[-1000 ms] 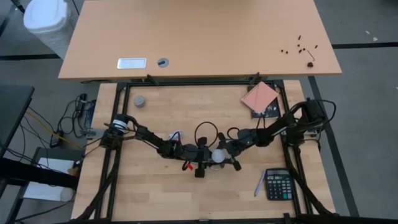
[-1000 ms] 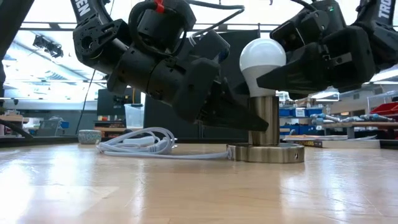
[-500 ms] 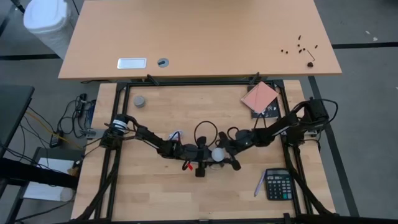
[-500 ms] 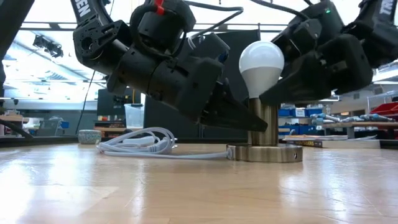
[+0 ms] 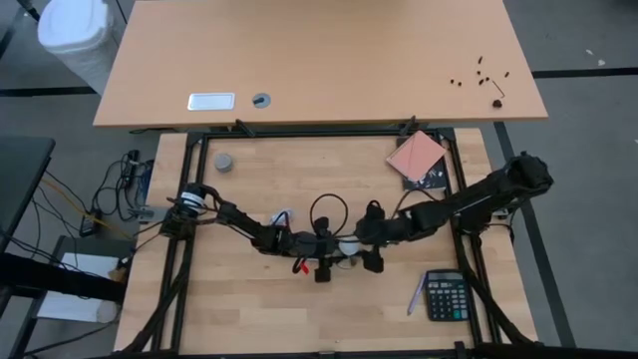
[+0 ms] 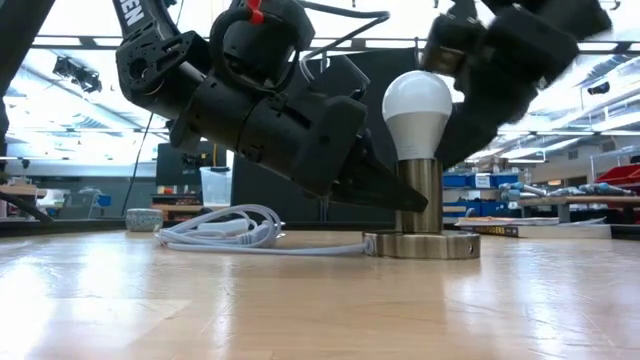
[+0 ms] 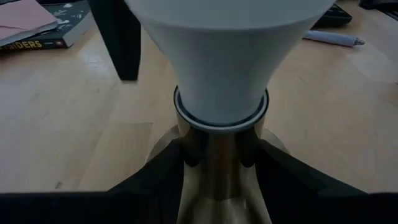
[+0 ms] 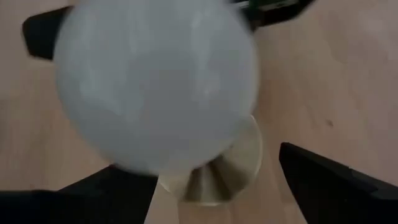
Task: Screw lightbulb
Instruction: Remove the white lightbulb from the gold lamp
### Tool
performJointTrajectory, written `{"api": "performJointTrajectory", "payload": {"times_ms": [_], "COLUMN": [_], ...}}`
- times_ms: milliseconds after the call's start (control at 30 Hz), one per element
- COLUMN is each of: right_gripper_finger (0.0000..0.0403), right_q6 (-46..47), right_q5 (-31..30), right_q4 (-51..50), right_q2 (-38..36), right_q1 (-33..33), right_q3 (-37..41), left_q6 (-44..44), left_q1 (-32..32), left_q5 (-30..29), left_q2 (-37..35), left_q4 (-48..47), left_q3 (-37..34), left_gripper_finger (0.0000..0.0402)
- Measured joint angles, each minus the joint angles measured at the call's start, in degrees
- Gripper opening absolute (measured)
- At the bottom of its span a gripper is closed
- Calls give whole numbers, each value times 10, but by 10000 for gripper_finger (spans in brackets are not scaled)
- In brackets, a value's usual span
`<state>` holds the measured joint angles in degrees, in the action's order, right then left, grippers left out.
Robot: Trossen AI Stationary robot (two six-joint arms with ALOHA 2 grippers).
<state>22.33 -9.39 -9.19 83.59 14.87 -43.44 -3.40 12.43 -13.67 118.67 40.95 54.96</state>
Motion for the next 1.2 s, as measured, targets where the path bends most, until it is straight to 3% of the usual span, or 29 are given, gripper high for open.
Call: {"api": "performJointTrajectory", "payload": {"times_ms": [133,467,900,1200], "right_gripper_finger": [331,330,330,329], "right_q6": [26,70,87,80], "right_q5": [3,24,-8,2], "right_q4": [-133,-271,-383,-410], "right_q2": [18,61,179,179], "right_q1": [0,-3,-4,-6], "right_q3": [-90,-208,-340,-364], "left_q6": [-9,-35,-59,-59], "left_q1": [0,0,0,0], "left_q5": [-13,-59,-77,-74], "left_q2": [0,0,0,0], "left_q4": [-1,-3,-4,-2], "left_q3": [0,0,0,0], "left_gripper_finger": [182,182,182,182]}}
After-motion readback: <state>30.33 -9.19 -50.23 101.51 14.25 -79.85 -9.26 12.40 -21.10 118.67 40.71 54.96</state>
